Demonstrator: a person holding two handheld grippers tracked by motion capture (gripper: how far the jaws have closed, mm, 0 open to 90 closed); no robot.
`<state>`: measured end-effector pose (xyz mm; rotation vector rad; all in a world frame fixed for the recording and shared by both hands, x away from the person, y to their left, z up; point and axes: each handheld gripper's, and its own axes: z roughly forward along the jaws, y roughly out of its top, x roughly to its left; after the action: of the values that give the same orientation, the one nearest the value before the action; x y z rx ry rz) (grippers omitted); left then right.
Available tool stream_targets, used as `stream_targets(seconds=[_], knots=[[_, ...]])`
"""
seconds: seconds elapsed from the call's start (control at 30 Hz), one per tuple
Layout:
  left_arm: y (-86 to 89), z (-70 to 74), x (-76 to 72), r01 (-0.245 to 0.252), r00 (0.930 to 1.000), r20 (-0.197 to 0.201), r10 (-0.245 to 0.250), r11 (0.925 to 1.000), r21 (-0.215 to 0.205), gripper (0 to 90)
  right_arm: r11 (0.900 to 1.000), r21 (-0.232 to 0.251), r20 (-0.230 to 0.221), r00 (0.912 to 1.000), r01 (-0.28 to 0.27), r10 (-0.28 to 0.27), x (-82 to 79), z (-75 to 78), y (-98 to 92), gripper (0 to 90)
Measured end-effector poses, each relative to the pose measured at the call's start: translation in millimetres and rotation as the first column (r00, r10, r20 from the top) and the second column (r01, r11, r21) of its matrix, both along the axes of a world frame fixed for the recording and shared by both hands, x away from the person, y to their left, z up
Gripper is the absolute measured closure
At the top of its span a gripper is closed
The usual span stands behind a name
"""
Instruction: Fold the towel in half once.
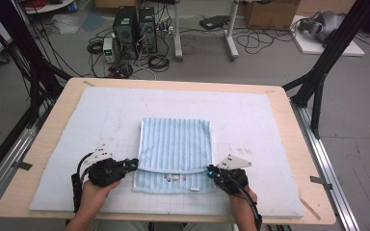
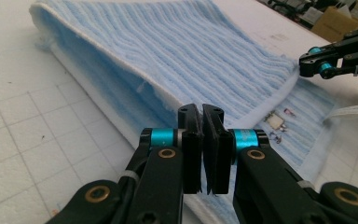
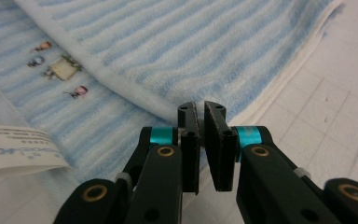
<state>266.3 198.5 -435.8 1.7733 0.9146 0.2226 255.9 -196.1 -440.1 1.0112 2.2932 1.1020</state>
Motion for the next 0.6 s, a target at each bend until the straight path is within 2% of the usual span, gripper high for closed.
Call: stream_targets(seconds=[0.1, 0.27, 0.43, 0.6], knots=[[2.4, 4.1, -4.3, 0.012, 0.9999, 0.006, -0.012, 0.9998, -0.016, 86.1, 1.000, -0.012, 0.028, 0.9996, -0.010, 0.010, -5.9, 8.7, -0.1, 84.7], [7.9, 6.8, -15.9, 0.039, 0.9992, -0.003, -0.039, 0.9987, -0.033, 86.1, 1.000, -0.002, 0.060, 0.9978, -0.027, 0.027, -20.6, 19.7, -4.4, 84.7], [9.5, 4.3, -32.8, 0.068, 0.9977, 0.001, -0.068, 0.9975, -0.021, 86.0, 0.999, 0.004, 0.072, 0.9964, -0.044, 0.043, -38.1, 21.0, -8.0, 84.7], [8.0, -1.8, -41.8, 0.088, 0.9960, -0.014, -0.088, 0.9961, -0.002, 86.0, 0.999, 0.004, 0.061, 0.9969, -0.049, 0.049, -52.1, 15.7, -10.8, 84.8]])
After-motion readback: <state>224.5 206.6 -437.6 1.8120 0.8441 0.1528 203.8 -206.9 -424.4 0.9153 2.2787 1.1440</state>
